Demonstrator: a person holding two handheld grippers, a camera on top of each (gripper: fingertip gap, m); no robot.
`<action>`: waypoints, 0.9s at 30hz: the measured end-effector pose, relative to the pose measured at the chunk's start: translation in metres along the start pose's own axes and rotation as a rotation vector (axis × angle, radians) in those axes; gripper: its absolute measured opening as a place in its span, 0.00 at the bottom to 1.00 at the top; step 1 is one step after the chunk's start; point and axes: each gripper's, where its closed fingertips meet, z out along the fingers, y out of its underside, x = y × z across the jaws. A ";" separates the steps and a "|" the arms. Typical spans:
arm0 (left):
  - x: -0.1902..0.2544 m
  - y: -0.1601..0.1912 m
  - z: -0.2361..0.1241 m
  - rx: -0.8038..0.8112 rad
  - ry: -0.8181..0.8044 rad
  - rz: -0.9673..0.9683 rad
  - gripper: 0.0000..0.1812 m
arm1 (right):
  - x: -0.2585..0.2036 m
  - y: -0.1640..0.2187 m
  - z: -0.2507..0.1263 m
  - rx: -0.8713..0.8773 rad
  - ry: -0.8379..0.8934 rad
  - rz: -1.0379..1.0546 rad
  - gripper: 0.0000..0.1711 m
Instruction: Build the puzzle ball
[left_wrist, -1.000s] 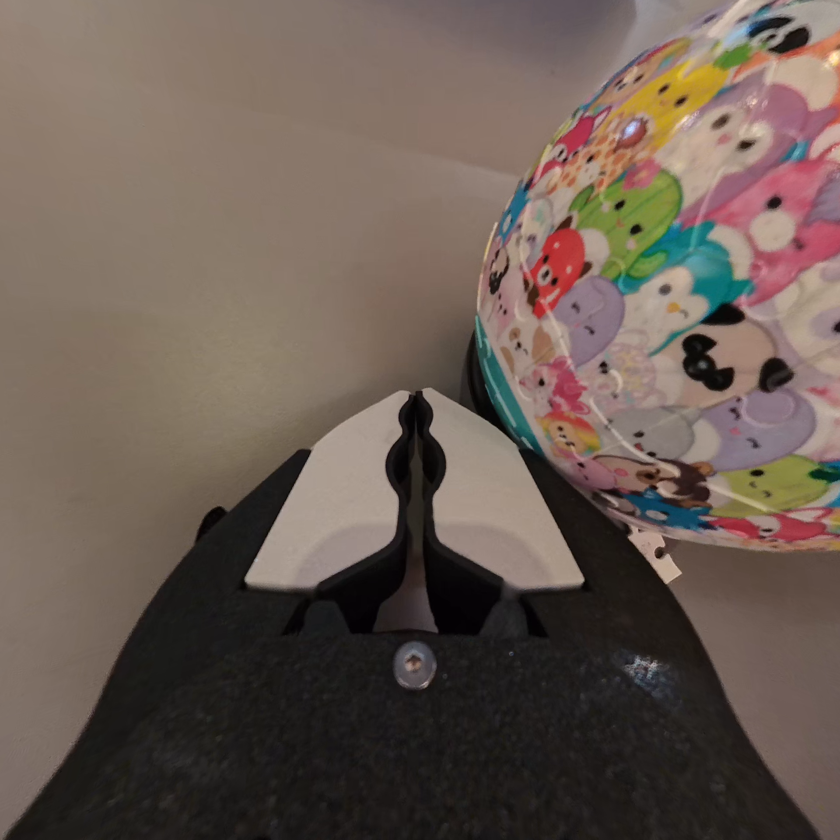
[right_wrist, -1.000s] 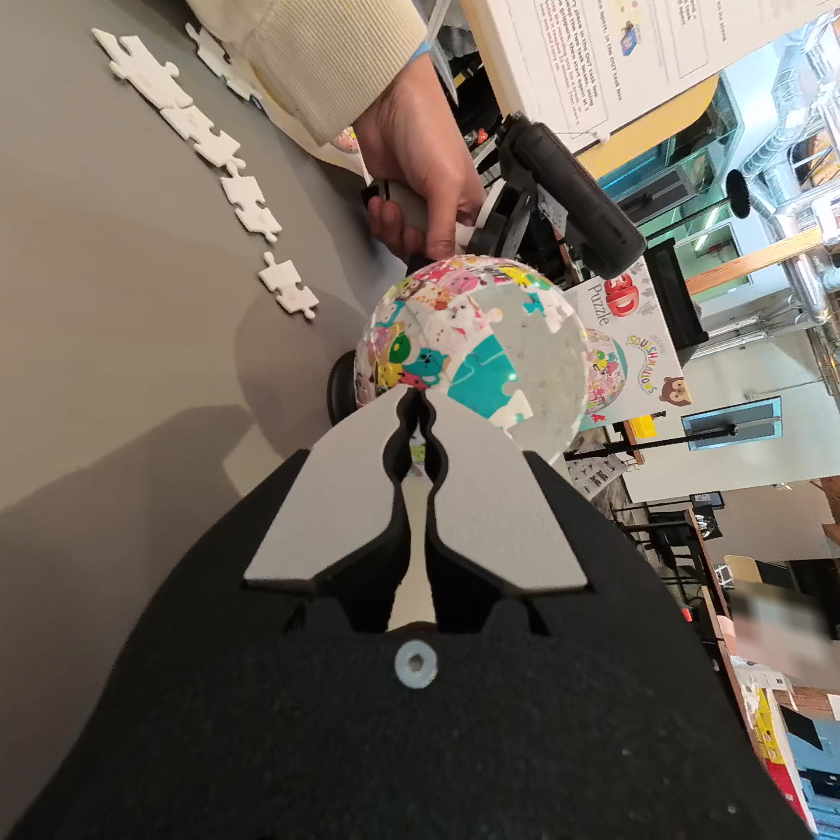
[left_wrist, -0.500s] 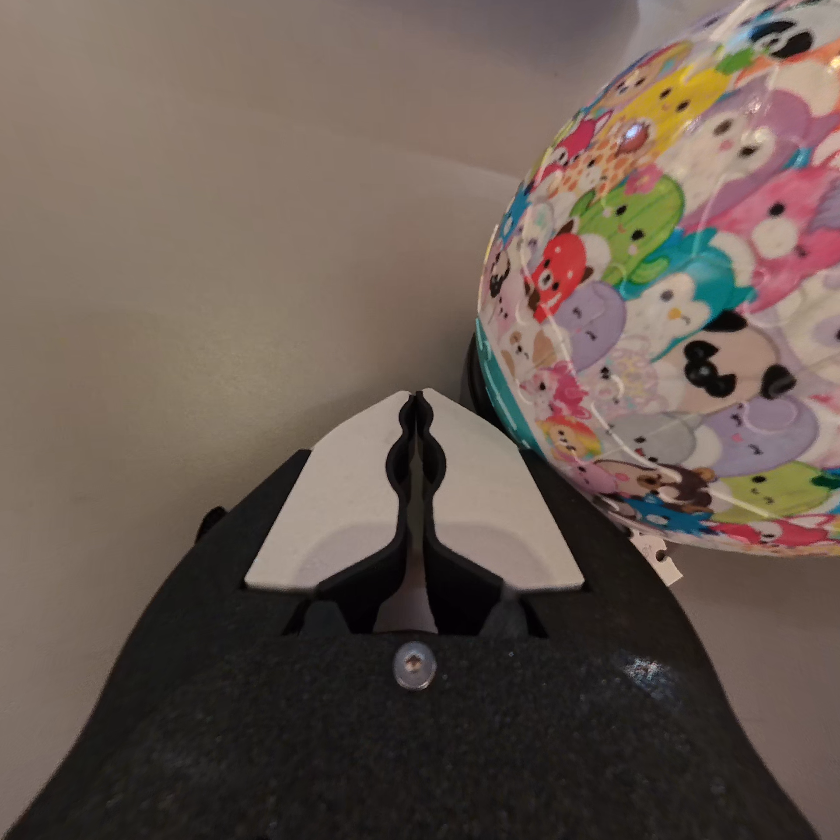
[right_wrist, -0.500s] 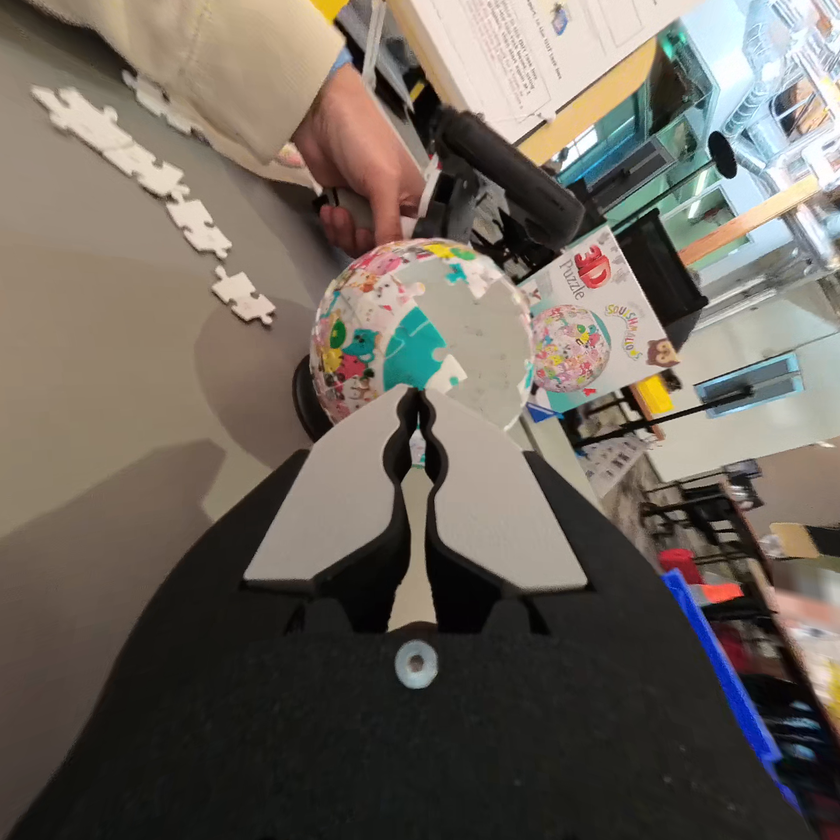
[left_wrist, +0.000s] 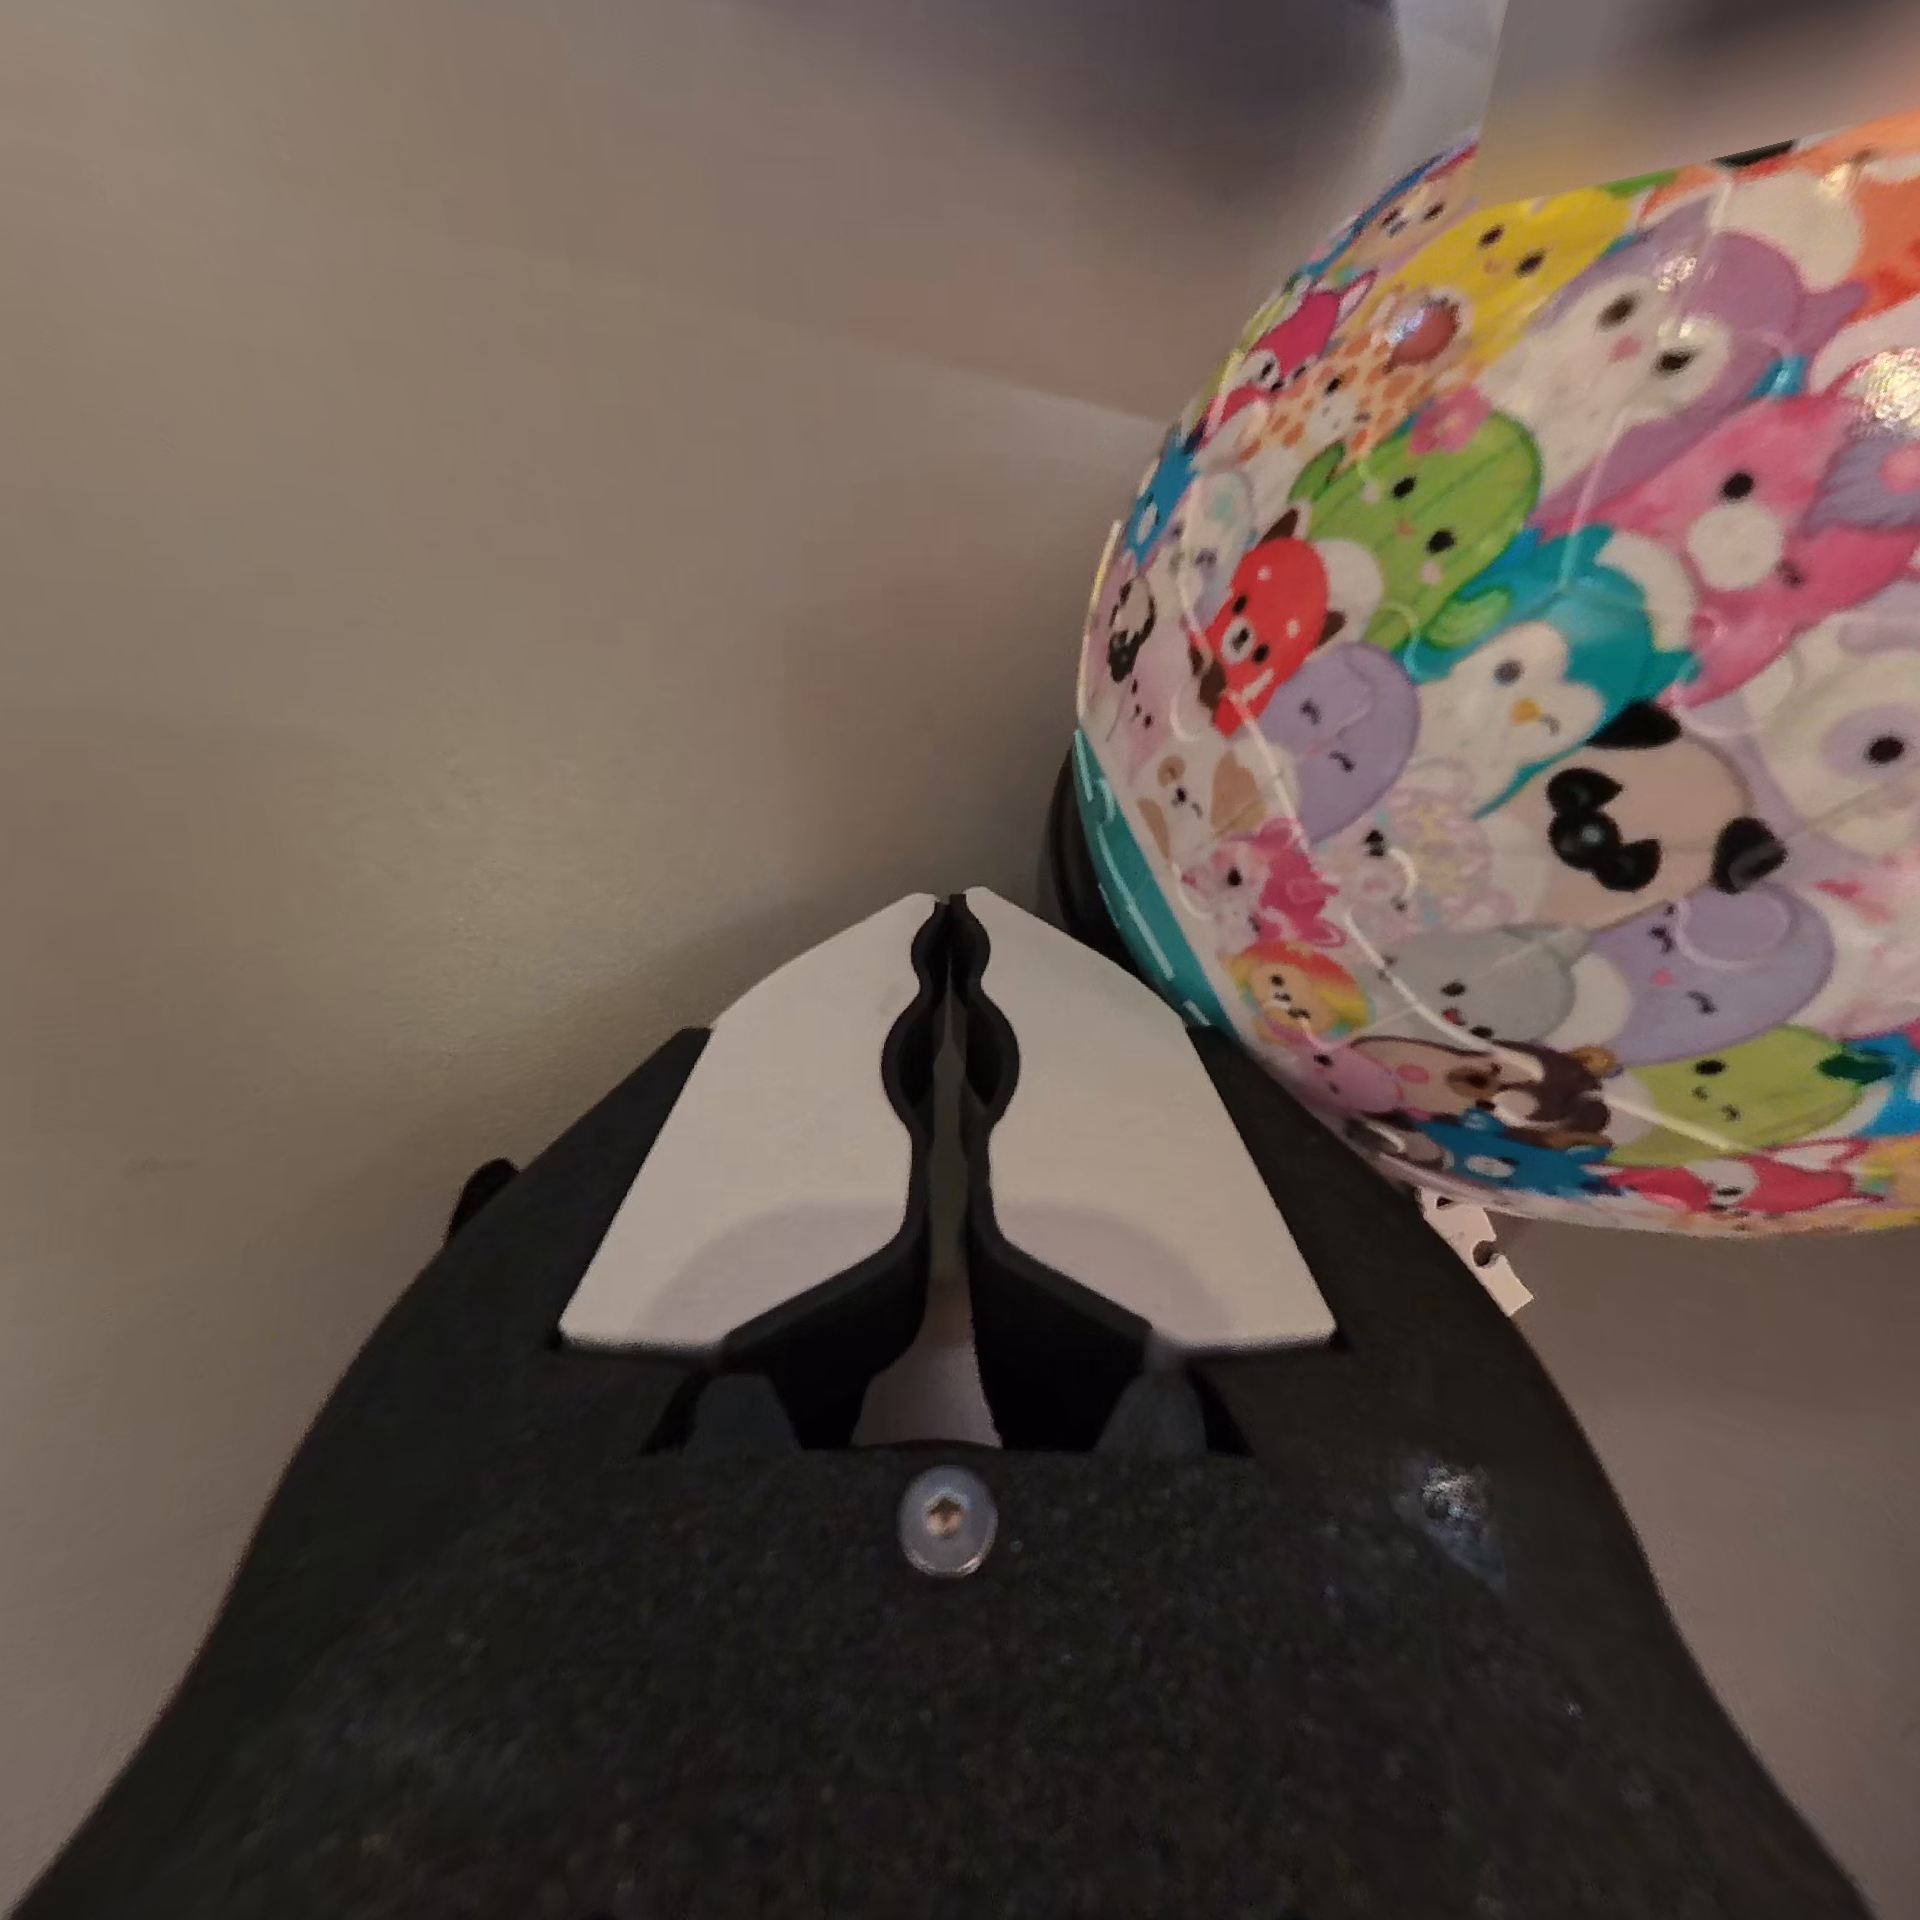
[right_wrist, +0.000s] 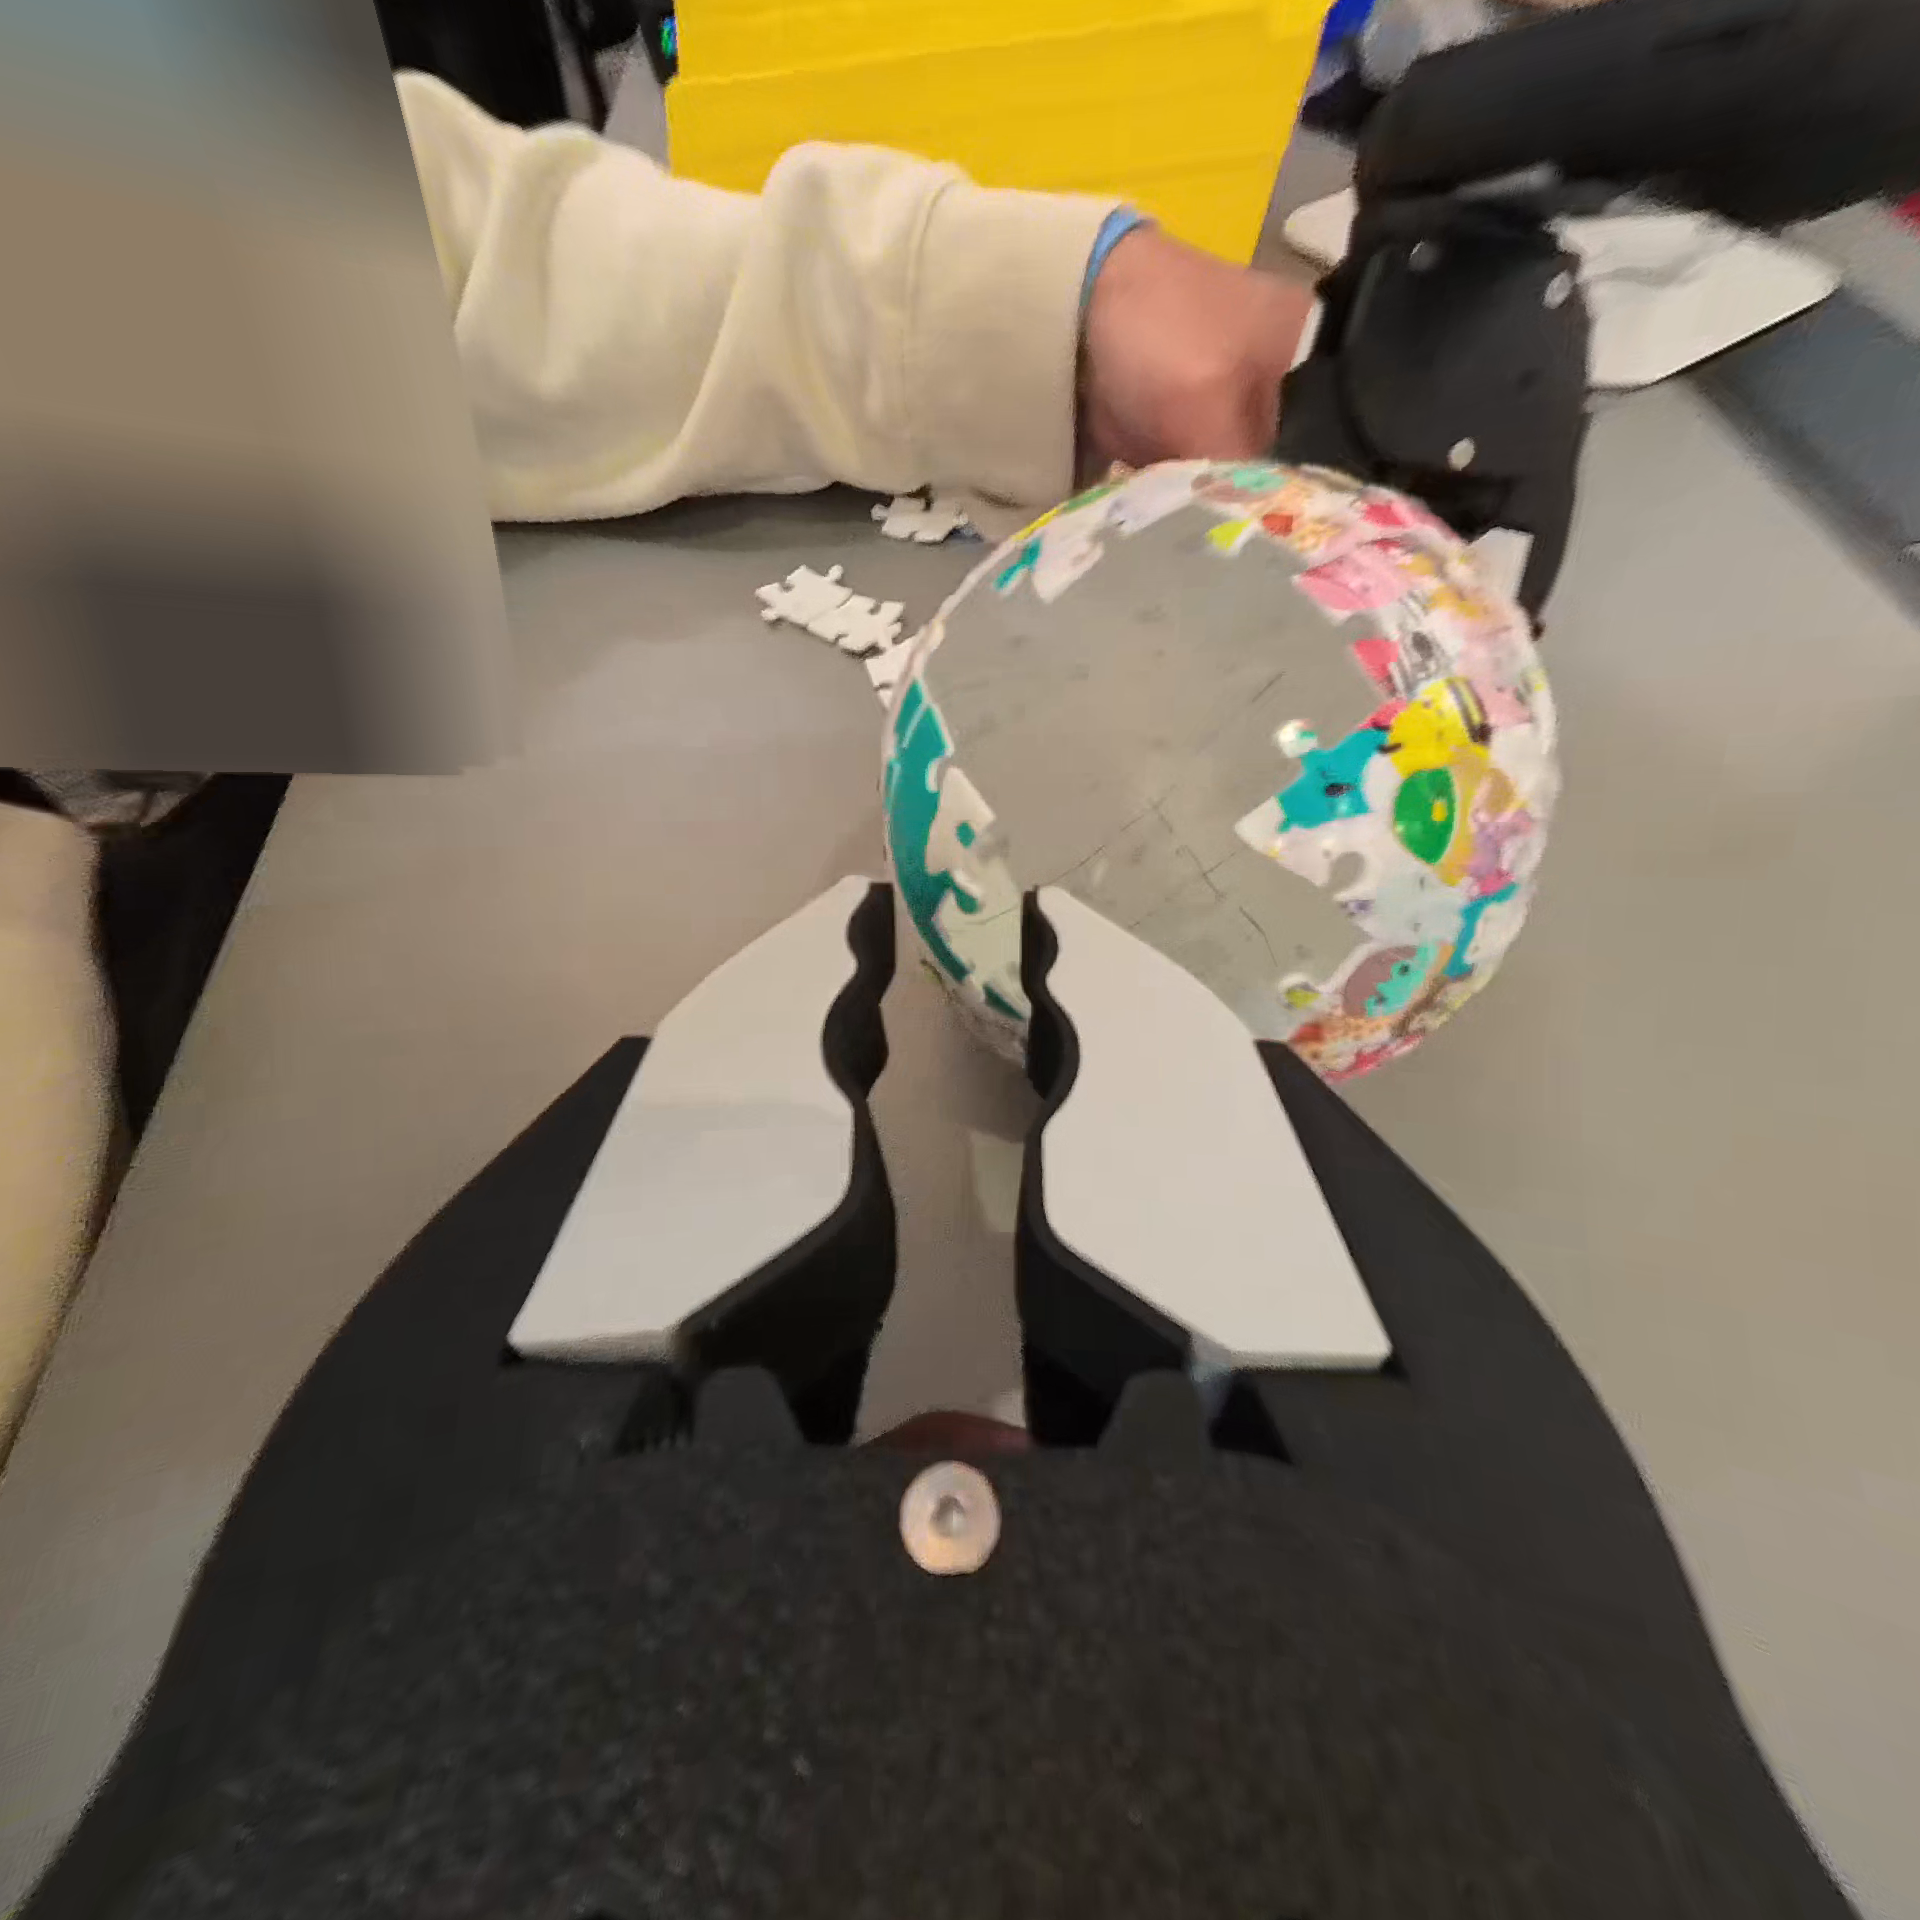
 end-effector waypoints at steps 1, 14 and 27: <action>0.000 0.000 0.000 0.001 0.005 -0.002 0.00 | 0.000 0.000 0.003 -0.012 -0.032 0.010 0.13; 0.000 0.000 0.000 -0.012 0.041 0.009 0.00 | -0.006 -0.004 0.008 -0.104 -0.277 0.056 0.06; 0.000 -0.001 -0.001 -0.011 0.043 0.009 0.00 | -0.010 -0.003 0.009 -0.125 -0.350 0.090 0.04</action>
